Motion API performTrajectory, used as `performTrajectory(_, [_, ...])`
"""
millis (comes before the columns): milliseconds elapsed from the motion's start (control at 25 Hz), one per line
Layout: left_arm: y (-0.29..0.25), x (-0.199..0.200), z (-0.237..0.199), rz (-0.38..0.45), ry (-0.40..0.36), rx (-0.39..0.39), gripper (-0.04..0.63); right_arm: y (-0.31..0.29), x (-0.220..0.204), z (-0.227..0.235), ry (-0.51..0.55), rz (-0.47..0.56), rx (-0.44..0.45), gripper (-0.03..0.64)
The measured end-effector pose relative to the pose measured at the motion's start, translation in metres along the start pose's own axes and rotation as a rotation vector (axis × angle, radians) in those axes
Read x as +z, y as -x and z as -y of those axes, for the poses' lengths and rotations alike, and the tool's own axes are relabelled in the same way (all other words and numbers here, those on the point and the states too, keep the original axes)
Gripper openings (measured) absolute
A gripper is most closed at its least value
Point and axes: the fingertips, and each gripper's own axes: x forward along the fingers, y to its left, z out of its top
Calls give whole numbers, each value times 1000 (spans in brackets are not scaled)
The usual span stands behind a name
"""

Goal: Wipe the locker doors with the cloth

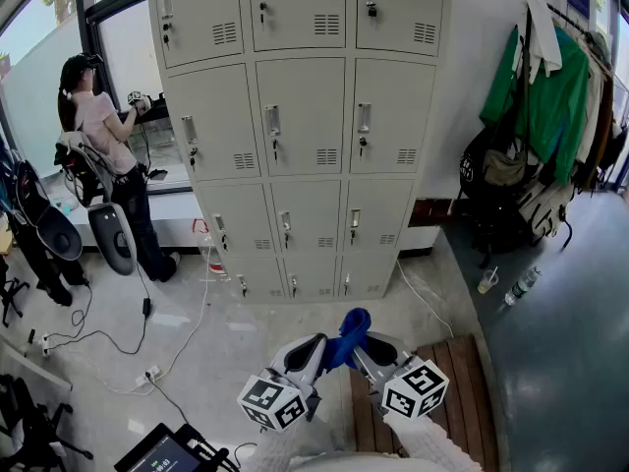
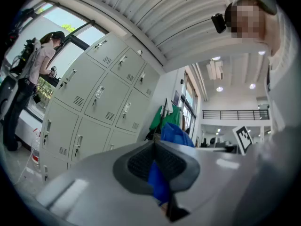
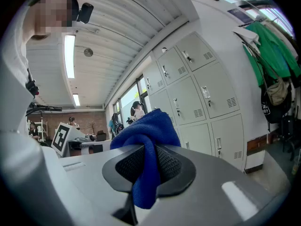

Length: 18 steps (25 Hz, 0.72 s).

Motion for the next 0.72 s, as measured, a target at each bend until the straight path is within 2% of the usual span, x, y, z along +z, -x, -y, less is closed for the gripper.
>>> performTrajectory(360, [-69,25,-86,31,-26,-28,6,-86,15,61,14,36,-39,55])
performTrajectory(720, [-151,90,-207,24,-77,-61,6,-226,81,127,36,111,-78,55])
